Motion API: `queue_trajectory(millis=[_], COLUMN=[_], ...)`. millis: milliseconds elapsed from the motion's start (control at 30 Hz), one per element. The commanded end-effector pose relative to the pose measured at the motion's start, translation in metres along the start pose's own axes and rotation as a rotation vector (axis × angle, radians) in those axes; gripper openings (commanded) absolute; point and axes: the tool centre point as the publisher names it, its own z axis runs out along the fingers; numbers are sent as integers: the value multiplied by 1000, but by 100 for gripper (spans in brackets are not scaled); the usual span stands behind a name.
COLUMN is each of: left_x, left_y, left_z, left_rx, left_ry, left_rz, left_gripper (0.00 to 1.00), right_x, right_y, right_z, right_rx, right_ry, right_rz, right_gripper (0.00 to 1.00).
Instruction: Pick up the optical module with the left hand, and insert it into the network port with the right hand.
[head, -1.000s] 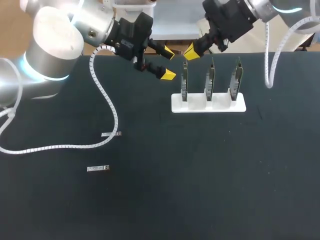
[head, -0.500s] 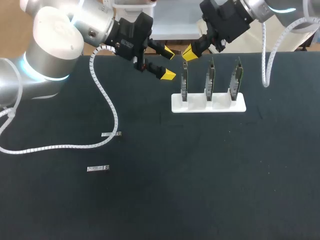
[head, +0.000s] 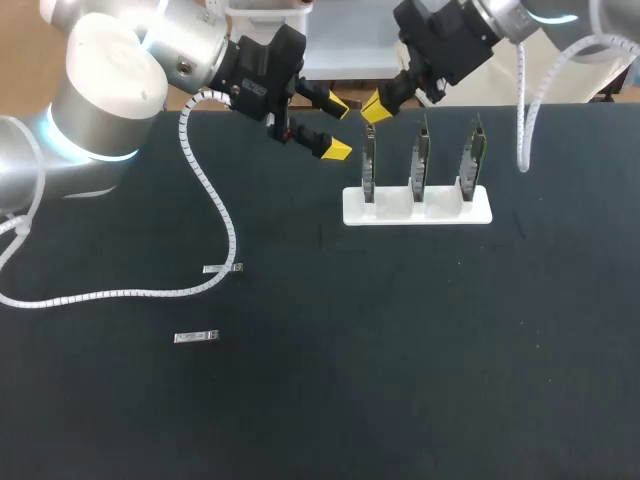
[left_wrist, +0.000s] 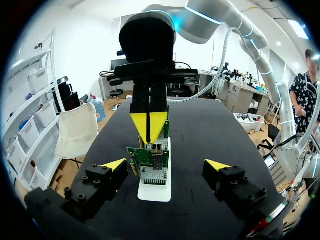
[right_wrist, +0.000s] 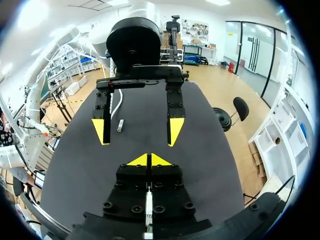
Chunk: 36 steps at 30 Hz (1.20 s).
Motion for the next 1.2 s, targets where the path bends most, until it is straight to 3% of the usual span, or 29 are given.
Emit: queue_trajectory(millis=[33,1200], left_x=[-1,-1], left_y=[1,1], left_z=[1,1], left_rx=[2,2], left_ry=[4,4], left_rz=[-1,-1], left_gripper=[100,100], right_x=[1,6], right_y=[-3,-2], right_z=[1,10], right_rx=[-8,-12], right_ry=[3,15], right_rz=[3,17], right_gripper=[0,0])
